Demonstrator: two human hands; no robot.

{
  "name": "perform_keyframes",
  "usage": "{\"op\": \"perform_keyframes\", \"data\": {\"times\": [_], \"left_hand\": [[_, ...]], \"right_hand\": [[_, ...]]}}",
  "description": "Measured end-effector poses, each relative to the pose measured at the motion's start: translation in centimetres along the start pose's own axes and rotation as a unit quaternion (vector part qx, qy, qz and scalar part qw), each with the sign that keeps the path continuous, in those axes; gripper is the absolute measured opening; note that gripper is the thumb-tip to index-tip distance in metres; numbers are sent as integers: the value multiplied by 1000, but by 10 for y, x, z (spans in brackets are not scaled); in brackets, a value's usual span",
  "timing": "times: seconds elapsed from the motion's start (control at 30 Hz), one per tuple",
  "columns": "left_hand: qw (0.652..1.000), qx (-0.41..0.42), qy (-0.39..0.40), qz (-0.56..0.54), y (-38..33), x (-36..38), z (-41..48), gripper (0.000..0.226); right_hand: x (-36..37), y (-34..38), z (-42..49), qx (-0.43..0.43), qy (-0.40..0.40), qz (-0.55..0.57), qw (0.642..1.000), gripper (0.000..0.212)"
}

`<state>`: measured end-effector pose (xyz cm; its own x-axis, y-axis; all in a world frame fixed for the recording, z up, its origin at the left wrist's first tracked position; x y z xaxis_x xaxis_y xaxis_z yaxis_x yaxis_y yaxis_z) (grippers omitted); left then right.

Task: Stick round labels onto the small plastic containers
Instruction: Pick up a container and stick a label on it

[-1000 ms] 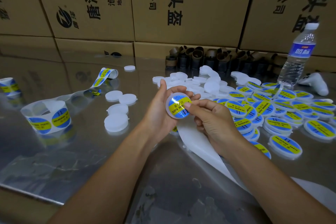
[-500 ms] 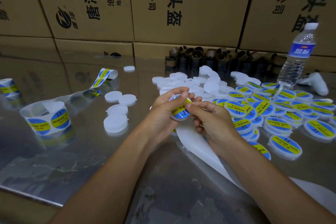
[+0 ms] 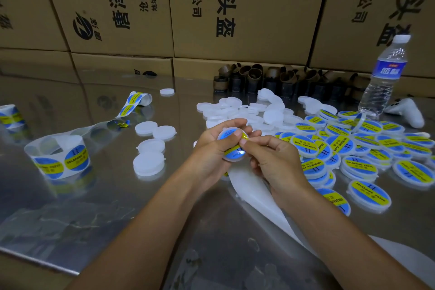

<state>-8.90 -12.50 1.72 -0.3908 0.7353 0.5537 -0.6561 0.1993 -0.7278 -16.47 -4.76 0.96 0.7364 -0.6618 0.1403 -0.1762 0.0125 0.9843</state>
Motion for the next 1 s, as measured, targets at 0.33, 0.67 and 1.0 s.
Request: {"op": "perform_keyframes", "data": {"times": [0.33, 0.67, 1.0], "left_hand": [[1000, -5, -7, 18, 4, 0, 0, 19], [1000, 2, -18, 15, 1, 1, 1, 19], [1000, -20, -1, 19, 2, 2, -1, 23]], "right_hand": [[-1, 16, -11, -117, -70, -120, 983, 21], [6, 21, -16, -212, -102, -214, 948, 30], [6, 11, -7, -80, 34, -51, 995, 18]]}}
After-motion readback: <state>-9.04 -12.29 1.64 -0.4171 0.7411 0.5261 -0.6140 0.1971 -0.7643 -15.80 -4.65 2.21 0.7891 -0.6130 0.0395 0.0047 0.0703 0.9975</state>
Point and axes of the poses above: each hand's wrist, its own z-axis towards the middle knuckle, its own x-axis out of the palm, y = z × x, the point moved 8 cm from there along z, towards the middle knuckle, and after that the axes turned 12 degrees about x, right-handed, at the moved point
